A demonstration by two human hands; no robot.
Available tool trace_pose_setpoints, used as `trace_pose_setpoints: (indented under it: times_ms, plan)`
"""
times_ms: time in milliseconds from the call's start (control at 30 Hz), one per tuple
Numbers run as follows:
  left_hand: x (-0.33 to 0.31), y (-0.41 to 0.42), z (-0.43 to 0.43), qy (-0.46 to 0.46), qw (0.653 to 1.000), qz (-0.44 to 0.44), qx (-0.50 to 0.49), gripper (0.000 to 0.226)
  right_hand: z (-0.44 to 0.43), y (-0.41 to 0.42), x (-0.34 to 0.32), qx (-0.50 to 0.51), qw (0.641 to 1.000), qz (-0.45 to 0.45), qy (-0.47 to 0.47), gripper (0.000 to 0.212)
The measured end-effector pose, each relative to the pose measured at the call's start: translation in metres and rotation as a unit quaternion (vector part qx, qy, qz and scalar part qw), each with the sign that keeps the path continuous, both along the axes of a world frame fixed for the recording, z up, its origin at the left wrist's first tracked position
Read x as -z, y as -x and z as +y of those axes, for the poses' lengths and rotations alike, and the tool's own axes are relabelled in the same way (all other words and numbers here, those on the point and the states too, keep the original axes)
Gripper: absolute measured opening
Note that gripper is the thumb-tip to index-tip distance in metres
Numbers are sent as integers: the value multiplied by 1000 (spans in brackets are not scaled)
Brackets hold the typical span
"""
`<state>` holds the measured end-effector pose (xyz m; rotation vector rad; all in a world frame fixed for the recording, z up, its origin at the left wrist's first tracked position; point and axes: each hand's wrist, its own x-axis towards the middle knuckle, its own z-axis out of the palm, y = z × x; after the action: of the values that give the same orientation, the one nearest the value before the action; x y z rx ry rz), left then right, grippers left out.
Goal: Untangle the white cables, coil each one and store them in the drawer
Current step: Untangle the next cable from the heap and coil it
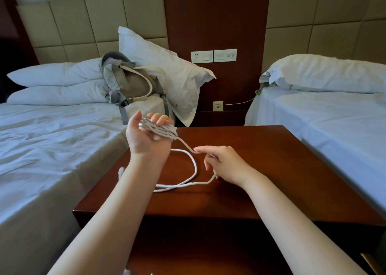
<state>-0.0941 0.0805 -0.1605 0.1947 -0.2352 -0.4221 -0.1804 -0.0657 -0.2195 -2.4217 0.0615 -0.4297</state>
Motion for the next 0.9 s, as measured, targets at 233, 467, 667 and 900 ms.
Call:
trace_pose_setpoints:
  times_ms: [233,467,667,900]
  plan:
    - [11,-14,-5,-131,980,-82,-127,22,-5,3,-1,69,996,19,58,21]
    - [49,-21,-17,-483,776,-244,-326,36,-7,4,-3,54,997,62,0,10]
    - [48,-32,-10,-575,646,-291,-409,33,0,12,-15,-63,975,60,-205,11]
    - [42,-21,-11,-656,406,-472,-426,33,-2,18,-22,-137,905,38,-401,20]
